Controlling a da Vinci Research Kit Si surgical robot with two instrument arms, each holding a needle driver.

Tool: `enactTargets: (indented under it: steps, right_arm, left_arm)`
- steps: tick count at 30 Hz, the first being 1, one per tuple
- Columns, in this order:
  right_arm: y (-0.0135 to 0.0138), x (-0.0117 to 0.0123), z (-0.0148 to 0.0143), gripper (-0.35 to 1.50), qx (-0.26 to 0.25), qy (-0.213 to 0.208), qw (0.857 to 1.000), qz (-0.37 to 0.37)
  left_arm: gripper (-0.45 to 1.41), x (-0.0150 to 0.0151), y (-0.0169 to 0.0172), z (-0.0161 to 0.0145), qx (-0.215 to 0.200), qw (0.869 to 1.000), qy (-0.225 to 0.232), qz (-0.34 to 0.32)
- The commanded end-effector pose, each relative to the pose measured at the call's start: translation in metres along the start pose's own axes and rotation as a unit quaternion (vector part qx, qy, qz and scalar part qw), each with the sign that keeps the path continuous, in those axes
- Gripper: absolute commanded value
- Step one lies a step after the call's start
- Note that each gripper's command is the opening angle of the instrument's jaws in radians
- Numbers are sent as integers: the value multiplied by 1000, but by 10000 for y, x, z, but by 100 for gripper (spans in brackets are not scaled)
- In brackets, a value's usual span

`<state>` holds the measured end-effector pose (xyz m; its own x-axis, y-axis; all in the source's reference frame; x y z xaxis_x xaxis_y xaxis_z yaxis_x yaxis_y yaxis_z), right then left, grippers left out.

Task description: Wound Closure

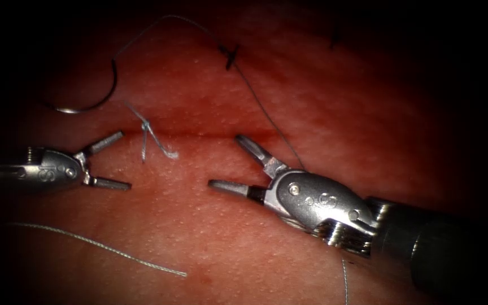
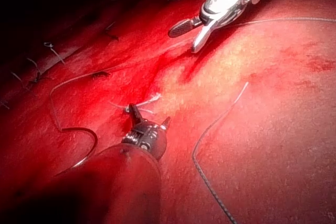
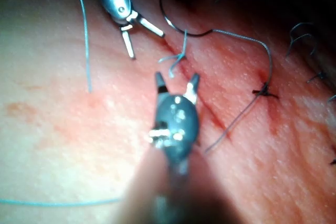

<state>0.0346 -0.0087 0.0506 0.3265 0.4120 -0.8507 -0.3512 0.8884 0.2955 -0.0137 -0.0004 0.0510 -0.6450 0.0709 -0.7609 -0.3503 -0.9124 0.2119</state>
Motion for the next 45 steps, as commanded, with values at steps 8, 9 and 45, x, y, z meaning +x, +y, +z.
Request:
enactTargets:
  steps: [8, 9, 45]
  right_arm:
    - [16, 19, 18, 103, -7, -49, 999, -3]
    - [16, 19, 18, 103, -7, -49, 999, -3]
    - [13, 17, 30, 111, -13, -58, 998, -16]
  left_arm:
    - [35, 32, 7, 24, 53, 999, -5, 1]
    - [35, 35, 8, 24, 54, 998, -8, 0]
    - [2, 33, 19, 57, 43, 992, -110, 41]
